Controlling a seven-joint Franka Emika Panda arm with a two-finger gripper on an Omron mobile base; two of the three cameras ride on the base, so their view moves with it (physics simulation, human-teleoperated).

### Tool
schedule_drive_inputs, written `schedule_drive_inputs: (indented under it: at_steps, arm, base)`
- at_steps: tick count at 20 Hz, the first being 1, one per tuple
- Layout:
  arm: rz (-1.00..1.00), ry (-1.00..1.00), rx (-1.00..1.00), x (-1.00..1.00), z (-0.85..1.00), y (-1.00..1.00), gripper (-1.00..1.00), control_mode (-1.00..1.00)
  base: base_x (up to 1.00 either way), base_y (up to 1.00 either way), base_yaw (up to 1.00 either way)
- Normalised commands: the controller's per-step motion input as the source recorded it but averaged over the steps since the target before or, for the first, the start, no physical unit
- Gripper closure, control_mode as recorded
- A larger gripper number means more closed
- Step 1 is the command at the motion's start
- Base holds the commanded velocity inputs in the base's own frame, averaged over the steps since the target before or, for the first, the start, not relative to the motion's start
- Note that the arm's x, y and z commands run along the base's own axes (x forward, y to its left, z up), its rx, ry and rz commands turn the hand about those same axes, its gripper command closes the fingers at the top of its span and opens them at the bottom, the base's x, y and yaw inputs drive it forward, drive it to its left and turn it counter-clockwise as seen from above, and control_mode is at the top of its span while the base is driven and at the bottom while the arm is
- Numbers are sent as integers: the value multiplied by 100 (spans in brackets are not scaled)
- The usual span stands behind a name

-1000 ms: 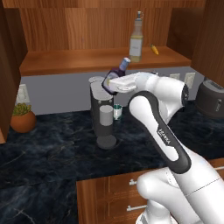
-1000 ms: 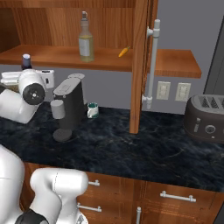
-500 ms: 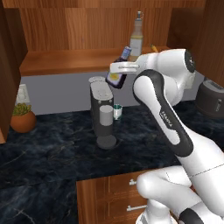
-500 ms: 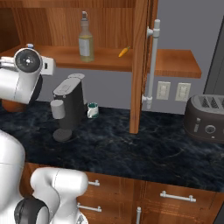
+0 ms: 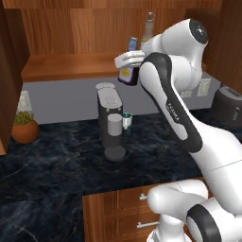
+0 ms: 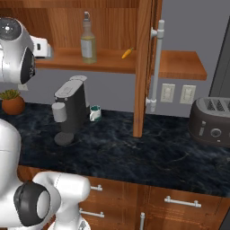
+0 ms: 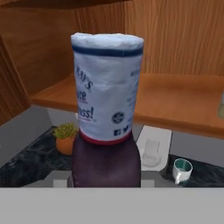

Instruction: Pick the oil and vinegar bottle and condiment bottle from the counter and place them in the cabinet.

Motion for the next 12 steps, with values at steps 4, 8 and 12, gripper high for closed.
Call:
schedule_drive_inputs:
  at_steps: [4,8,12]
  arm:
    - [0,-2,-21,3,26,-9,100,-100]
    - [0,0,-14,6,1,-9,100,-100]
    - [0,0,-9,16,0,-14,100,-100]
  base:
    - [0,0,0]
    - [0,0,0]
    - [0,0,0]
